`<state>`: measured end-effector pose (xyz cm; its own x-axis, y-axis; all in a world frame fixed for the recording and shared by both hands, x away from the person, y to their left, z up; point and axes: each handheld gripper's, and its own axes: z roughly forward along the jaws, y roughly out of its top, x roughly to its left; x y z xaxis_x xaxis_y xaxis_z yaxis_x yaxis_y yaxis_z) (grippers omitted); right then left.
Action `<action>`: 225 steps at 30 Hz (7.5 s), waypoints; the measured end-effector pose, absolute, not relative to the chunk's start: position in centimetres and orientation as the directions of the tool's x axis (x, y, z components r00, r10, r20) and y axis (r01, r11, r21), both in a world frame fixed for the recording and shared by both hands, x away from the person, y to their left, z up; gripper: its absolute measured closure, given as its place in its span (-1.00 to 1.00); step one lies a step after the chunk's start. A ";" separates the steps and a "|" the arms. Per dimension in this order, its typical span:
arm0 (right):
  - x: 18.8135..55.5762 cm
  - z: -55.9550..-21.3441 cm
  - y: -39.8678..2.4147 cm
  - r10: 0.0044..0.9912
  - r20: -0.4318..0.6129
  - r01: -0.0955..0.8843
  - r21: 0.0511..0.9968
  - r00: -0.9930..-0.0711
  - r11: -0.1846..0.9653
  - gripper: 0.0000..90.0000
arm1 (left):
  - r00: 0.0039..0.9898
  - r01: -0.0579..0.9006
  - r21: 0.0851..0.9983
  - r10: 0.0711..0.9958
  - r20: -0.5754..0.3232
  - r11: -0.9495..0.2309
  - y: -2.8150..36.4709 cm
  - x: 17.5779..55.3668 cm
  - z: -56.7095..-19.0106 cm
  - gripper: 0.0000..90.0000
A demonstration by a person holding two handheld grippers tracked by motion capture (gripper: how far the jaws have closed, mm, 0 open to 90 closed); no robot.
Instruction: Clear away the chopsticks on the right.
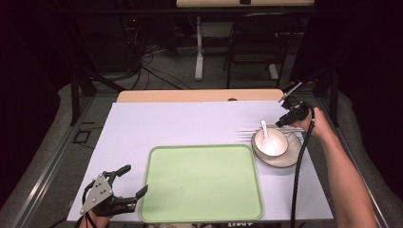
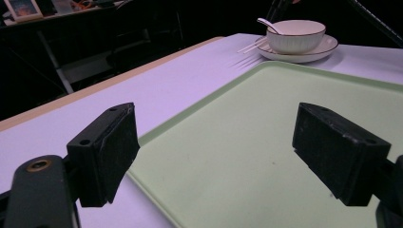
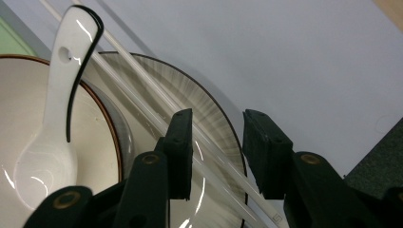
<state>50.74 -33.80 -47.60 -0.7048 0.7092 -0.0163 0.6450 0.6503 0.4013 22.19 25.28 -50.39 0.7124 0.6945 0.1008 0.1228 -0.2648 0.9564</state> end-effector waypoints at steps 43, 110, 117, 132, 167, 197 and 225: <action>50.9 -49.2 -33.0 0.625 -0.034 0.591 0.288 -0.780 0.753 0.67 | 0.710 0.127 0.956 0.698 0.099 -0.264 25.3 22.2 -50.4 -0.66; 46.1 -41.9 -31.4 0.638 -0.220 0.543 0.367 -0.738 0.755 0.87 | 0.708 0.125 0.956 0.699 0.102 -0.266 25.3 22.2 -50.4 -0.66; 44.0 -40.2 -30.2 0.637 -0.225 0.528 0.396 -0.737 0.751 0.87 | 0.710 0.122 0.956 0.697 0.105 -0.268 25.3 22.2 -50.4 -0.66; 39.2 -39.1 -27.6 0.674 -0.217 0.545 0.441 -0.706 0.713 0.87 | 0.711 0.122 0.956 0.696 0.103 -0.266 25.3 22.2 -50.4 -0.66; 32.2 -44.2 -23.0 0.768 -0.043 0.681 0.432 -0.640 0.591 0.87 | 0.712 0.116 0.957 0.694 0.105 -0.264 25.3 22.1 -50.4 -0.66; 31.3 -52.3 -18.9 0.869 0.136 0.830 0.398 -0.475 0.391 0.87 | 0.712 0.118 0.956 0.694 0.107 -0.268 25.3 22.1 -50.3 -0.66; 30.1 -51.0 -18.3 0.784 0.044 0.704 0.471 -0.620 0.531 -0.36 | 0.713 0.116 0.957 0.693 0.106 -0.266 25.4 22.1 -50.4 -0.66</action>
